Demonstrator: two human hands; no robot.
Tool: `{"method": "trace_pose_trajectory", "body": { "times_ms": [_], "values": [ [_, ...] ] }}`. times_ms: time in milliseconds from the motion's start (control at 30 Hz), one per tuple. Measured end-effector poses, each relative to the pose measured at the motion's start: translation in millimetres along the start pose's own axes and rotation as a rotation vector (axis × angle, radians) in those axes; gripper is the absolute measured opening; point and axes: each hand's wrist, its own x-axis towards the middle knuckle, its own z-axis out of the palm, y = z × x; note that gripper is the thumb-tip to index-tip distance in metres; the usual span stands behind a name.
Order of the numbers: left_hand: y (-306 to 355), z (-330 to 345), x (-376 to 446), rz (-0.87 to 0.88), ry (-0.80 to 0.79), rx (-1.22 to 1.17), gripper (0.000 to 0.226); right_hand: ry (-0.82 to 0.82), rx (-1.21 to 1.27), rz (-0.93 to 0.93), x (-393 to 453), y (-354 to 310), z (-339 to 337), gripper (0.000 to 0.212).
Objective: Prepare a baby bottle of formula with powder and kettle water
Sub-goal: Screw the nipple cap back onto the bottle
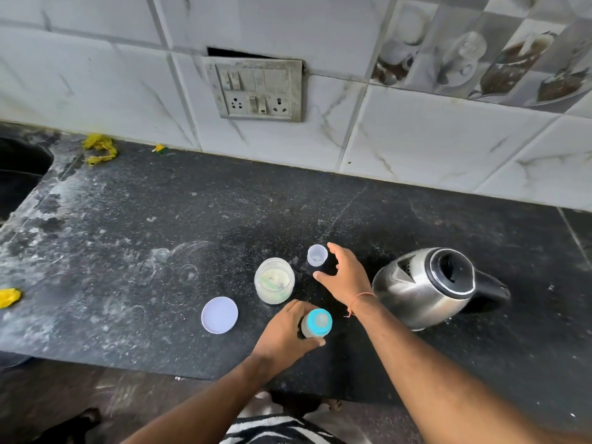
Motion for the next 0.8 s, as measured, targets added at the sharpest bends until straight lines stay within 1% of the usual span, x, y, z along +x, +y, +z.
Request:
{"method": "trace_pose_trajectory", "body": {
  "times_ms": [67,233,333,467,567,700,800],
  "values": [
    [-1,-2,-2,-0.013,-0.005,-0.002,0.061,0.005,-0.049,-0.001,10,0,10,0.084],
    [-1,-3,-6,-0.027,-0.010,0.000,0.062,0.076,0.000,-0.032,13,7,20,0.051],
    [-2,-3,-6,-0.020,-0.003,-0.001,0.062,0.107,0.079,-0.017,-1,7,12,0.042],
    [-3,-4,-6,-0.013,-0.006,-0.012,0.063,0.133,0.252,-0.005,-37,7,-2,0.042],
    [-4,-4,-5,0.000,-0.003,-0.019,0.062,0.161,0.302,-0.023,-68,11,-16,0.044],
    [-6,-3,-4,0.019,-0.010,-0.023,0.062,0.083,0.252,-0.184,-105,11,-43,0.047],
    [-7,-4,-4,0.040,-0.004,-0.030,0.059,0.008,0.228,-0.292,-122,7,-57,0.046]
  ]
}}
